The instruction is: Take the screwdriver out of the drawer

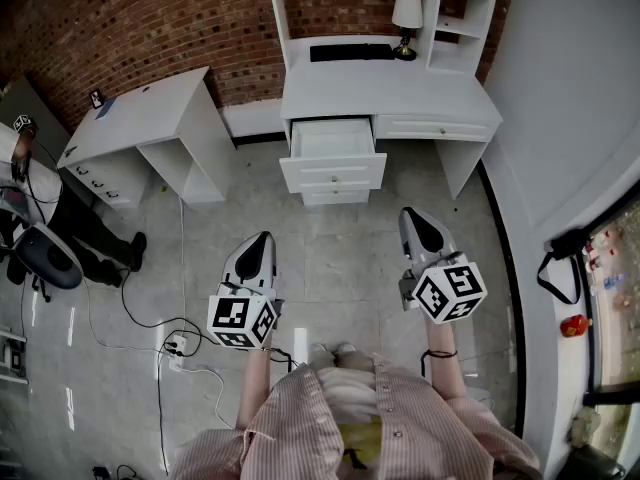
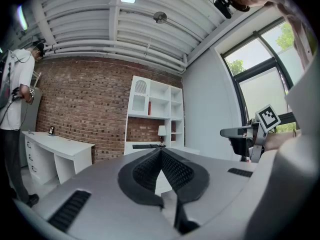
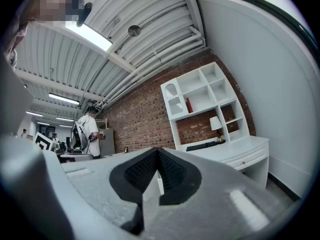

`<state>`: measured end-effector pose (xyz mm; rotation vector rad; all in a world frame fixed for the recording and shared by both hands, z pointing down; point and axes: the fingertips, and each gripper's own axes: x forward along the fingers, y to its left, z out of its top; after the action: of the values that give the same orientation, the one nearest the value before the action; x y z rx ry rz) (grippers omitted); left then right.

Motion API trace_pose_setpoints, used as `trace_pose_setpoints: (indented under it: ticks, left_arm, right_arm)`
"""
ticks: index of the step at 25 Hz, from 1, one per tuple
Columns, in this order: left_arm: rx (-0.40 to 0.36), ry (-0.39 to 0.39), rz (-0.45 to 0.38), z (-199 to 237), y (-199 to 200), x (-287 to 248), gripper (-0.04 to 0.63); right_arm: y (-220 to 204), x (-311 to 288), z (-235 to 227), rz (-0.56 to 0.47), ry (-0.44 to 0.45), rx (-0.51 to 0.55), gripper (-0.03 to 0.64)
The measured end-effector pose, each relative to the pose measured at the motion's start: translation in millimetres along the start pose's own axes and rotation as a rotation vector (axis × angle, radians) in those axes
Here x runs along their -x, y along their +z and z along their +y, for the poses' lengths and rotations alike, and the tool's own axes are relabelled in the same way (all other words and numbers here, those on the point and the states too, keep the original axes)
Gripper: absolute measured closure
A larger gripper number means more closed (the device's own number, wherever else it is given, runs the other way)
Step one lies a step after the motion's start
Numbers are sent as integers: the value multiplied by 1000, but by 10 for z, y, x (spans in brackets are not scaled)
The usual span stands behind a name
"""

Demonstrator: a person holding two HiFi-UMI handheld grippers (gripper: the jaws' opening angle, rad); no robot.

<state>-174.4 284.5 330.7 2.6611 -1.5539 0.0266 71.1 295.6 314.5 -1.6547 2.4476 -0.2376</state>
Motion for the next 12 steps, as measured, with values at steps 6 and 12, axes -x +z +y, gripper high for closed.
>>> trace_pose_setpoints:
  ticks: [6, 12]
  left_arm:
    - [6, 0, 13, -73, -23, -43, 597]
    - [3, 9, 21, -88, -39, -67, 597]
  right_arm:
    - [-16, 39, -85, 9, 14, -8, 611]
    - [-43, 35, -212, 5, -5, -37, 611]
